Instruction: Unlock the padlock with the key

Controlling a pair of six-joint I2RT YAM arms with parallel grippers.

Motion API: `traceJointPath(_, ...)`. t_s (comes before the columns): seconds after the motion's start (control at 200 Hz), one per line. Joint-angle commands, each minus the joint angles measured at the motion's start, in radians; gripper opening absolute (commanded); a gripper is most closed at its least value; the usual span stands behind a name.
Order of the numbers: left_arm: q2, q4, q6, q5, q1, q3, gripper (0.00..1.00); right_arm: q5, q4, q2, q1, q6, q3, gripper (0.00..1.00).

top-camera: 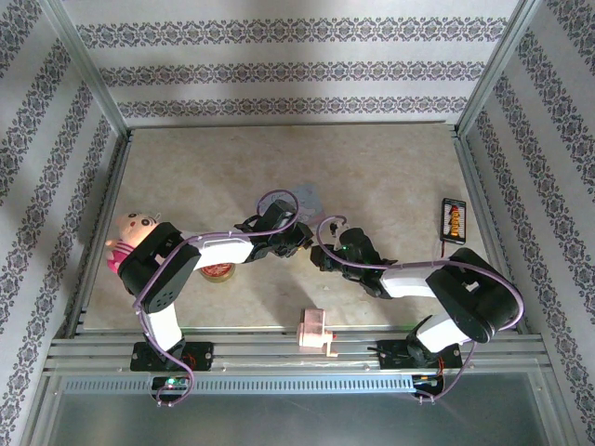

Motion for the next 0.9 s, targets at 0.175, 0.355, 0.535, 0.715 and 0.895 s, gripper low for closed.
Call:
traceJointPath(0.175, -0.04, 0.063, -0.05, 0.087, -0.015, -0.049, 0.23, -0.047, 0.065, 0.021, -0.015, 0.013, 0.037, 0.0)
traceJointPath(0.355, -0.079, 0.108, 0.034, 0.057, -0.015, -0.077, 0.67, -0.044, 0.08, 0.014, -0.015, 0.033, 0.025, 0.0)
traceJointPath(0.535, -0.111, 0.19, 0.113, -0.003, -0.014, -0.122, 0.9, -0.043, 0.087, 0.023, -0.014, 0.05, 0.028, 0.0)
traceJointPath(0.715, -0.083, 0.416, 0.112, -0.069, -0.014, -0.215, 0.74, -0.044, 0.108, 0.049, -0.013, 0.075, 0.037, 0.0)
traceJointPath(0.895, -0.036, 0.499, 0.124, -0.098, -0.014, -0.23, 0.68, -0.052, 0.126, 0.072, -0.011, 0.098, 0.046, 0.0)
